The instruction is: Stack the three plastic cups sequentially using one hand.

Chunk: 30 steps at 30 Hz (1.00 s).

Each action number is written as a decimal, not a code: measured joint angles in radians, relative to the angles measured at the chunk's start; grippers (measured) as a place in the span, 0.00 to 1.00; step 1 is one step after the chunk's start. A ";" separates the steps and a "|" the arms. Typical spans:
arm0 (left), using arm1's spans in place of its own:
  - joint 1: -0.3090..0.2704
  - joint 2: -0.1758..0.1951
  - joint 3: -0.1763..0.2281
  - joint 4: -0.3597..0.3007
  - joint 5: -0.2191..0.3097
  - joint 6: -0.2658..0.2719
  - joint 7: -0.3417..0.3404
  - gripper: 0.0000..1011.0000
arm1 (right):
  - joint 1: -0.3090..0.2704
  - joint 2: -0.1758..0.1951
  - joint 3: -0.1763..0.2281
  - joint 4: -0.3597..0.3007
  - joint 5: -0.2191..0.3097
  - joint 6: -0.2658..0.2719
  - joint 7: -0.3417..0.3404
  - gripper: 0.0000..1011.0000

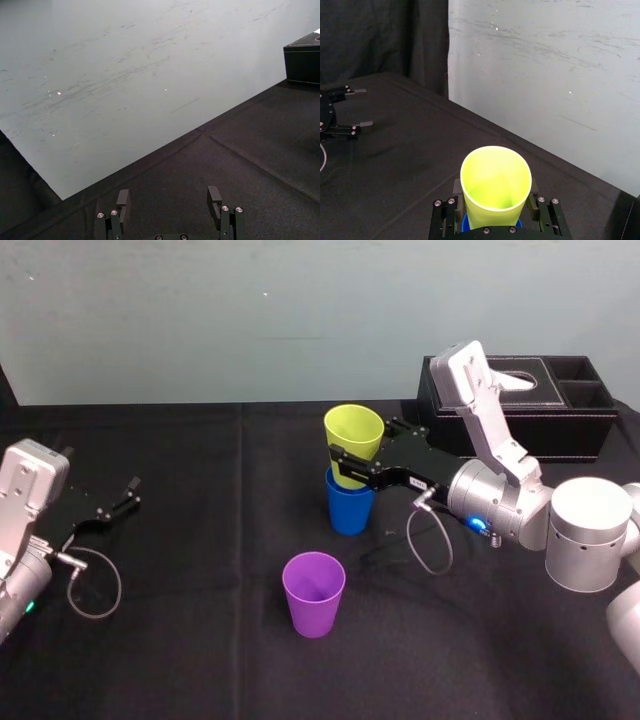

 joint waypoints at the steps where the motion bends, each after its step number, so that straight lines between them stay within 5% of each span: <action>1: 0.000 0.000 0.000 0.000 0.000 0.000 0.000 1.00 | 0.000 -0.001 0.000 0.002 0.000 -0.001 0.000 0.72; 30: 0.000 0.000 0.000 0.000 0.000 0.000 0.000 1.00 | -0.007 -0.011 -0.007 0.051 -0.015 -0.029 0.009 0.73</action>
